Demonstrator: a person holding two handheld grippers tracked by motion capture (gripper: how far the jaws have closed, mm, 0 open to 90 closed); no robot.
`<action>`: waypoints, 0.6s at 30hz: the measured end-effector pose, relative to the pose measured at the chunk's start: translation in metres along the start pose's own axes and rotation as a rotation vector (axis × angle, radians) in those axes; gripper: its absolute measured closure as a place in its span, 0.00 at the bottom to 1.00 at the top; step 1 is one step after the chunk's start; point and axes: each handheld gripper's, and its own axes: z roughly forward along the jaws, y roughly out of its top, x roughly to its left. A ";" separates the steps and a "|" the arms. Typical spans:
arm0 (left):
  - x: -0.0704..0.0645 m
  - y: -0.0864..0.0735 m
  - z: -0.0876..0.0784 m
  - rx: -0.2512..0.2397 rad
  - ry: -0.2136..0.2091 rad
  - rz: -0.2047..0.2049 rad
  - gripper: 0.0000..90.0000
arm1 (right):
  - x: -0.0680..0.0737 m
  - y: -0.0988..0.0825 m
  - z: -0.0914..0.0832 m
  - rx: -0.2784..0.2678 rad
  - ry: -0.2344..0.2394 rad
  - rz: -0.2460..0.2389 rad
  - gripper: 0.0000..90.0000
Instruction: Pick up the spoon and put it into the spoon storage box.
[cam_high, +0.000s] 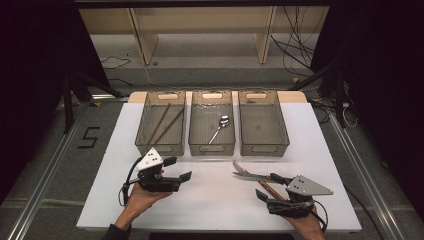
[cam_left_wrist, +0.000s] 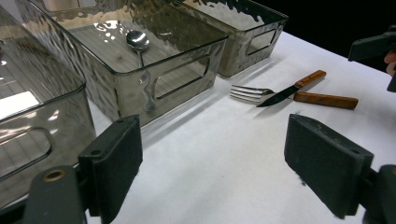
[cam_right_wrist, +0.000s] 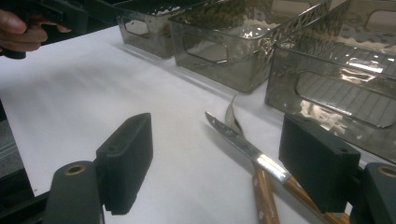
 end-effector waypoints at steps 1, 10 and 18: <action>0.001 -0.002 -0.001 -0.002 0.006 0.004 0.21 | -0.001 0.000 0.000 0.001 -0.002 0.000 0.30; 0.001 -0.016 -0.008 -0.010 0.034 0.010 0.21 | -0.007 0.000 -0.001 0.037 -0.004 -0.011 0.30; -0.001 -0.020 -0.011 -0.032 0.028 0.004 0.21 | -0.015 -0.002 -0.005 0.051 -0.012 -0.005 0.30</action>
